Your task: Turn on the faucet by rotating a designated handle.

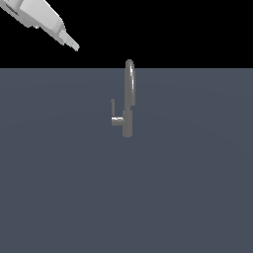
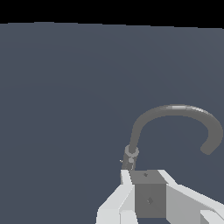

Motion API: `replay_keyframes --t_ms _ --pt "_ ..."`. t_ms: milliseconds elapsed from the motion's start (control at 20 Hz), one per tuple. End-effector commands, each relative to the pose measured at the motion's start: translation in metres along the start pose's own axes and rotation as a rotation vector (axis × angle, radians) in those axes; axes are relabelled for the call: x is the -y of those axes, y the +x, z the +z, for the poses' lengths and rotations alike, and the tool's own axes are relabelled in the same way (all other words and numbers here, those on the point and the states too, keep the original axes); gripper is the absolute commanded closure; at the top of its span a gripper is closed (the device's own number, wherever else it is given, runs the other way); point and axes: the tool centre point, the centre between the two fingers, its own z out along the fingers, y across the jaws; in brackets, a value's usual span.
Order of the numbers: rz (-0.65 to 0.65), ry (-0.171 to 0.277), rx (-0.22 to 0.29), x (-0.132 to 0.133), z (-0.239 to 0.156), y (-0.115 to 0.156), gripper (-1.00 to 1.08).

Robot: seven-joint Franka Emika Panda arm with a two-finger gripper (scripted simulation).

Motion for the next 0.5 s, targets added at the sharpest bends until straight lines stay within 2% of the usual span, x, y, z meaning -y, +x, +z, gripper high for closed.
replay_keyframes --t_ms 0,450 --pt "0.03 -0.028 0.01 0.01 0.034 -0.017 1.08" --pt "0.126 -0.118 0.053 0.023 0.137 -0.066 1.08"
